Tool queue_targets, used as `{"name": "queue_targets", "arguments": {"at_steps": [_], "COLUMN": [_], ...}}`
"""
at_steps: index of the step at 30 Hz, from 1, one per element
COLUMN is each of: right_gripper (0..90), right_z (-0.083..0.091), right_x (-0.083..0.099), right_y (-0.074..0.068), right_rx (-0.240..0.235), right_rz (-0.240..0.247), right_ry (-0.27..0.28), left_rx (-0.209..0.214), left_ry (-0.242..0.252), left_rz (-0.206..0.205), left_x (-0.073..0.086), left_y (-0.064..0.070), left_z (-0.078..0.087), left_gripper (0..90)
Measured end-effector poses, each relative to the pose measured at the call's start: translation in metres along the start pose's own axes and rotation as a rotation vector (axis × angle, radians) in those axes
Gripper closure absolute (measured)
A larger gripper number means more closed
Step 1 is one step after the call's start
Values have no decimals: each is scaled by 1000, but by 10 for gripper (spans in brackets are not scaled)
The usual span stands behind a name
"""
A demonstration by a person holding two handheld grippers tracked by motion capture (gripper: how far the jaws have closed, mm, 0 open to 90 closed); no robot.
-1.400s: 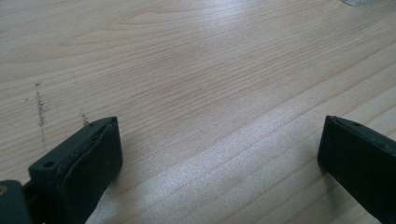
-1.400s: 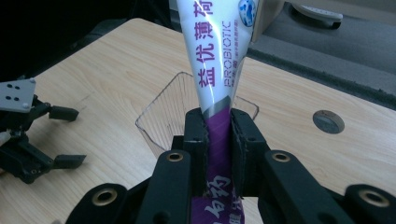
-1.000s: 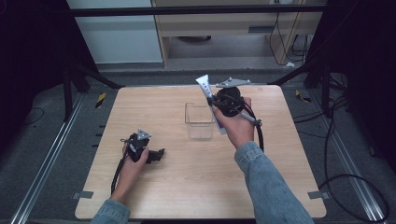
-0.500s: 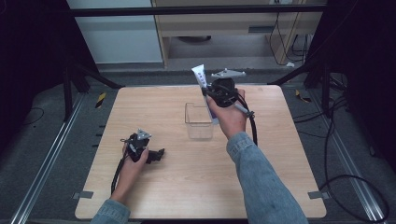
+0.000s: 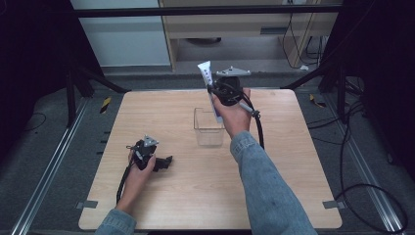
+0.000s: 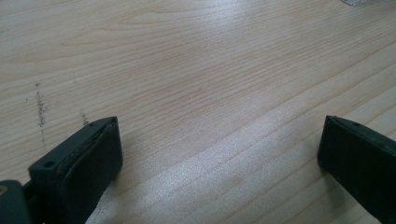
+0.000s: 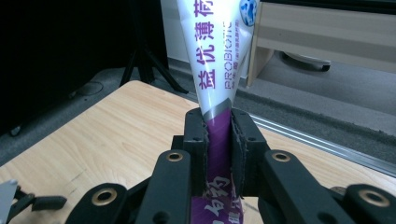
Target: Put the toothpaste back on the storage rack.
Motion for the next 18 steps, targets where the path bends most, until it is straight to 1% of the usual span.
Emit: {"name": "queue_targets", "arguments": {"at_steps": [5,12,18], "right_gripper": [782,782,783], "right_z": [-6,-16,-20], "right_x": [0,5,9], "right_y": [-1,-8,-9], "right_rx": [-2,-6,0], "right_rz": [-8,4,9], "right_ry": [7,4,0], "left_rx": [1,1,2], "left_ry": [1,1,1], "left_rz": [0,0,-1], "left_x": [0,0,0], "left_y": [0,0,0], "left_z": [0,0,0], "left_gripper": [0,0,0]}}
Point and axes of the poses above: each handheld gripper's, and its own axes: z roughly backward along the jaws, x roughly out of its underside, y roughly to its right, the point moved 9 cm from there along -z, roughly forward along the jaws, and after that the axes turned 1 degree about -z, right-handed, at the moved point
